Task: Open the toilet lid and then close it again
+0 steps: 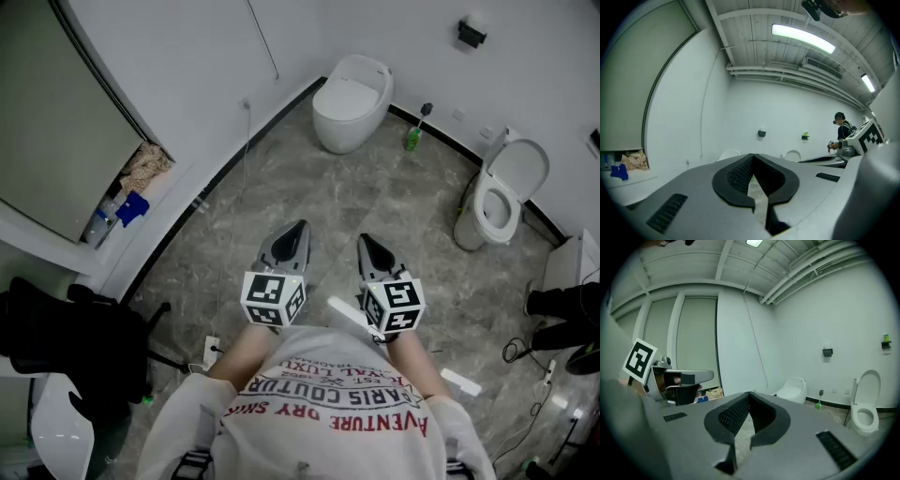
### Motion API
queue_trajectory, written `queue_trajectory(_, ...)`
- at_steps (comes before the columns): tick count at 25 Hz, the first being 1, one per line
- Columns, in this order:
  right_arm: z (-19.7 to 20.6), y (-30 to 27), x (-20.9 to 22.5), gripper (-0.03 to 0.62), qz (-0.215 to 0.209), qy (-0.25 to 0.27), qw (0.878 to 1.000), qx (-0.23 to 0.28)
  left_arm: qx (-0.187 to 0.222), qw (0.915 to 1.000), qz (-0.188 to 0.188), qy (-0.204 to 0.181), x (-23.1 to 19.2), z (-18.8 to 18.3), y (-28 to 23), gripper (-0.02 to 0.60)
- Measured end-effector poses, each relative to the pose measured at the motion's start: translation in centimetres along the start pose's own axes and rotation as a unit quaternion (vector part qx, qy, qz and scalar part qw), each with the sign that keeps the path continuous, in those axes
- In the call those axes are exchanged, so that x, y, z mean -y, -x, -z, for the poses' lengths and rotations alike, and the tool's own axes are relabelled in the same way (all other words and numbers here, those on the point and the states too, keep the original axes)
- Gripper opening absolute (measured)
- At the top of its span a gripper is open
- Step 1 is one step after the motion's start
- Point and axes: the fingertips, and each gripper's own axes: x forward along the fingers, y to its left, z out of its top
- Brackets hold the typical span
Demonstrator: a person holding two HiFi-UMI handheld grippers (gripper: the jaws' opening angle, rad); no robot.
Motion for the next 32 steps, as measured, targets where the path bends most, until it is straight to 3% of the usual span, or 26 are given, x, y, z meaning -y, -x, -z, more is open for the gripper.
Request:
queue_trajectory(20, 1.0, -2.4, 1.2, 0.015, 0.013, -0.029, 0.999, -0.013, -0.028, 0.9996, -0.007, 0.008, -2.4, 1.9, -1.3, 0.008)
queue_trajectory(24, 1.9, -3.7, 1.4, 0.015, 0.008, -0.044, 0.999, -0.025, -0.040, 0.9990, -0.017, 0.012, -3.5, 2.7, -1.8, 0.008)
queue_trajectory(32, 2.2, -9.8, 1.8, 0.015, 0.024, -0.045, 0.998, -0.039, -0.046, 0.9988, -0.001, 0.018, -8.6, 2.8, -6.2, 0.008)
